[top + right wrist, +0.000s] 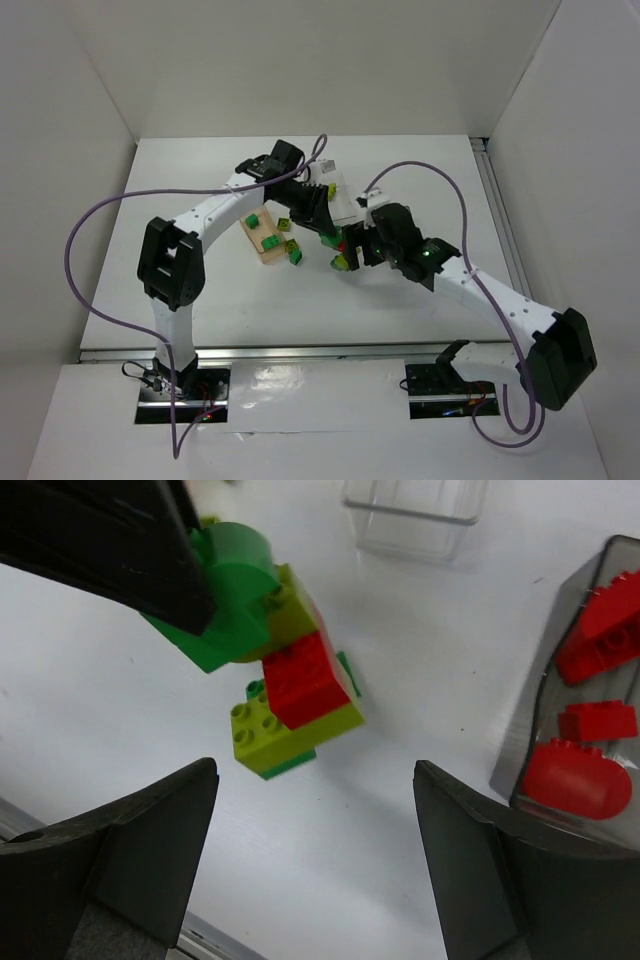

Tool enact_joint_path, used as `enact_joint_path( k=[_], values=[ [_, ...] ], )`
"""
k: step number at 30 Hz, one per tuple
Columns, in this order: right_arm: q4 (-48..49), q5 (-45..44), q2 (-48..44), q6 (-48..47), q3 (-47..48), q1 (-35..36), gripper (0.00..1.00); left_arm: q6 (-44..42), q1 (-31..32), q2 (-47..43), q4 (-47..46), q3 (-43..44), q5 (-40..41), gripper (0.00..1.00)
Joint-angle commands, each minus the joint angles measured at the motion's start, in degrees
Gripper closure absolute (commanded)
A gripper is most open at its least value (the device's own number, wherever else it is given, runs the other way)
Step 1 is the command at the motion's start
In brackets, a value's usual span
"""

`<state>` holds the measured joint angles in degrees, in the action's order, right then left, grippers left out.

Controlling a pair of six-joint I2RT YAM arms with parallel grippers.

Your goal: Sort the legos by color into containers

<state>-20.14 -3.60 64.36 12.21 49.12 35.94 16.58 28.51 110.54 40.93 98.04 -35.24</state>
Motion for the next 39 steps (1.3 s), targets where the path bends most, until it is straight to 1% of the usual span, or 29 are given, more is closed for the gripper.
enact_joint_path(
  k=[1,2,3,5,6,8,9,11,16,18,20,21,23,24,25,26,27,31,34,36,37,38,39],
  values=[
    [0.5,0.5,5.5,-6.1,3.8,2.8,0.14,-1.2,-1.0,2.0,-4.1,0.9,-12.0,1.0],
    [0.5,-0.8,7.3,-6.8,4.4,3.3,0.13,-1.2,-1.5,2.7,-4.1,0.9,-12.6,1.0],
    [1.4,-1.9,8.1,-6.8,4.4,4.7,0.13,-1.9,-1.5,2.7,-4.1,1.4,-13.1,1.0],
    [3.9,-3.9,9.1,-6.8,4.4,5.3,0.13,-1.9,-2.1,4.6,-4.1,1.5,-14.3,1.0],
    [4.9,-4.4,9.8,-6.8,4.4,6.1,0.1,-2.6,-2.1,5.1,-4.1,1.5,-15.5,1.0],
    [7.7,-5.7,10.5,-7.3,3.8,6.7,0.09,-3.1,-2.8,6.2,-4.1,1.5,-16.2,1.0],
    [7.7,-5.7,11.5,-7.3,3.8,6.7,0.05,-3.7,-2.8,7.0,-4.1,1.5,-16.7,1.0],
    [8.5,-7.0,13.2,-7.8,3.8,6.7,0.0,-3.7,-3.4,7.7,-4.1,1.5,-18.1,1.0],
    [10.6,-7.6,17.6,-8.9,4.3,7.2,0.0,-4.7,-3.4,8.2,-4.6,0.9,-19.3,1.0],
    [13.2,-7.6,18.8,-8.9,4.3,7.2,0.0,-4.7,-3.4,8.2,-4.6,0.9,-19.9,1.0],
    [16.6,-6.9,18.8,-8.9,4.3,7.7,0.05,-4.7,-3.4,8.2,-4.6,0.4,-19.9,1.0],
    [17.6,-6.3,19.3,-8.9,4.3,7.7,0.11,-4.7,-3.4,8.2,-4.6,0.4,-19.9,1.0],
    [18.8,-5.6,19.9,-8.9,4.8,7.7,0.16,-4.7,-3.4,8.2,-4.6,0.4,-19.9,1.0],
    [18.8,-5.6,20.8,-8.9,5.9,7.7,0.2,-4.7,-3.4,8.7,-4.6,-0.1,-19.9,1.0],
    [18.8,-5.6,21.9,-8.9,6.5,8.3,0.27,-4.7,-3.4,8.7,-5.2,-0.1,-19.9,1.0],
    [18.8,-5.6,22.4,-8.9,6.5,8.3,0.3,-4.7,-3.4,8.7,-5.2,-0.1,-19.9,1.0],
    [18.8,-6.7,22.4,-8.9,7.3,8.3,0.3,-4.7,-3.4,8.7,-5.2,-0.1,-19.9,1.0],
    [18.8,-8.1,23.1,-8.9,7.9,8.8,0.35,-4.7,-3.4,8.7,-5.2,-0.7,-19.9,1.0],
    [19.3,-8.6,23.1,-8.9,7.9,9.3,0.49,-4.7,-3.9,8.7,-5.2,-0.7,-19.9,1.0],
    [20.0,-9.2,21.9,-8.3,7.2,9.3,0.56,-4.7,-3.9,8.7,-5.2,-0.7,-19.9,1.0],
    [20.7,-9.9,21.9,-8.3,6.5,9.3,0.64,-4.7,-3.9,8.7,-5.2,-0.7,-19.3,1.0],
    [20.7,-9.9,20.4,-7.8,5.6,9.3,0.67,-4.7,-3.9,9.3,-5.2,-0.7,-19.3,1.0],
    [21.4,-9.9,20.4,-7.8,5.1,9.3,0.67,-4.7,-3.9,9.3,-5.2,-0.7,-19.3,1.0]
  ],
)
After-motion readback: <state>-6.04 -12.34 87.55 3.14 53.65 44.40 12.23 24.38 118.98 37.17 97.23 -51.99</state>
